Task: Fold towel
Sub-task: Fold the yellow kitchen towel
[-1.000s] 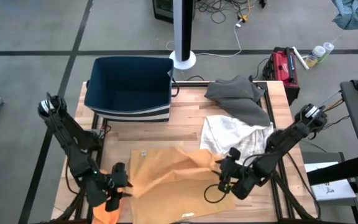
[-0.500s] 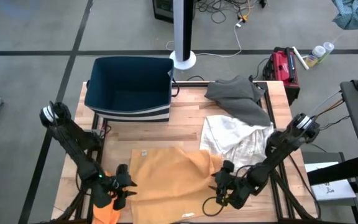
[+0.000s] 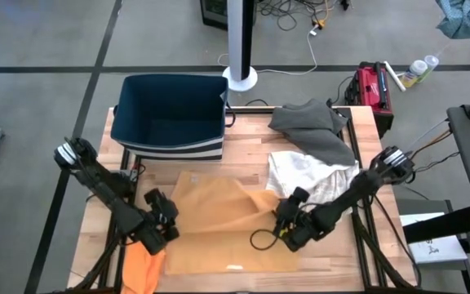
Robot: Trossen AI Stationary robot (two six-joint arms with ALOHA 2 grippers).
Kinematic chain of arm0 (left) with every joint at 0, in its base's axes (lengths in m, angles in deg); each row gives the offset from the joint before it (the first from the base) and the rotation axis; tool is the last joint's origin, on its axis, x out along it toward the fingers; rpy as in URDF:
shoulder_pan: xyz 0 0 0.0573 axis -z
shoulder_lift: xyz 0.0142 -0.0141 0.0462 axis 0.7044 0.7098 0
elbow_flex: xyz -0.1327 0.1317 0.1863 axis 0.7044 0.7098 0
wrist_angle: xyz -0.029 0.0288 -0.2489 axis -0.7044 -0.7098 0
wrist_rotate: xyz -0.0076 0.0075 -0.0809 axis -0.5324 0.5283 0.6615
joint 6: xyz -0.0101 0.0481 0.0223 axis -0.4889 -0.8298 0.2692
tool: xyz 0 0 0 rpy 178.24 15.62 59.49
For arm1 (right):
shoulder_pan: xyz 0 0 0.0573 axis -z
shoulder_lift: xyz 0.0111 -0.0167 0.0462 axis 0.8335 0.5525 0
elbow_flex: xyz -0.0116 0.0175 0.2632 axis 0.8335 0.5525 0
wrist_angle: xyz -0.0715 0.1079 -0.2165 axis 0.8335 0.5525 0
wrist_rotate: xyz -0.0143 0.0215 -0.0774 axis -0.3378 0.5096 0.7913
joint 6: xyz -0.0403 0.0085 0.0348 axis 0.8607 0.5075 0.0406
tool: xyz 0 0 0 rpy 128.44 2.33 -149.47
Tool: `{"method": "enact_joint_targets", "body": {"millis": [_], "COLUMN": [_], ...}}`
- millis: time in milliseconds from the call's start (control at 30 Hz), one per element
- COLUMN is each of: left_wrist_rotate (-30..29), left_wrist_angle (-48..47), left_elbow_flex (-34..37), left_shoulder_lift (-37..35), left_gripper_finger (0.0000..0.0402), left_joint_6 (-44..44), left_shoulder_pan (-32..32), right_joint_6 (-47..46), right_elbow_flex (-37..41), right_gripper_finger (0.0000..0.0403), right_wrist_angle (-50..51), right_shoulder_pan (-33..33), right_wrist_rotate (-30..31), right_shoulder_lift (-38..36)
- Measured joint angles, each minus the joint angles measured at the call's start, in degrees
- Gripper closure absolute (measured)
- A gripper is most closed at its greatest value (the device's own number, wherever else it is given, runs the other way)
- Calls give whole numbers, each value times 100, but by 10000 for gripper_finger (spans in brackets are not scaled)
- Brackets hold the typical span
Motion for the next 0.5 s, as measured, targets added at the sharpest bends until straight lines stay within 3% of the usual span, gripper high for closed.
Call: {"method": "enact_joint_targets", "body": {"millis": [100,233,367,500], "left_wrist_rotate": [-161,-201,-136,67], "left_wrist_angle": [-280,462,2515,4167], "left_elbow_flex": [-181,-383,-359,-304], "left_shoulder_lift": [-317,-614,-489,183], "left_gripper_finger": [238,235,239,247], "left_joint_6": [-110,-586,-1555,-2325], "left_shoulder_pan": [-104,37,427,746], "right_joint_6": [208,741,1134,1200], "right_elbow_flex": [0,0,-4,-2], "right_gripper_finger": [176,174,172,178], "right_wrist_angle": [-266,-1212,-2372,-3236], "right_shoulder_pan": [8,-385,-875,-1277], "right_wrist_rotate": [-27,-88,-102,-124], "right_shoulder_lift": [-260,-335,-135,285]}}
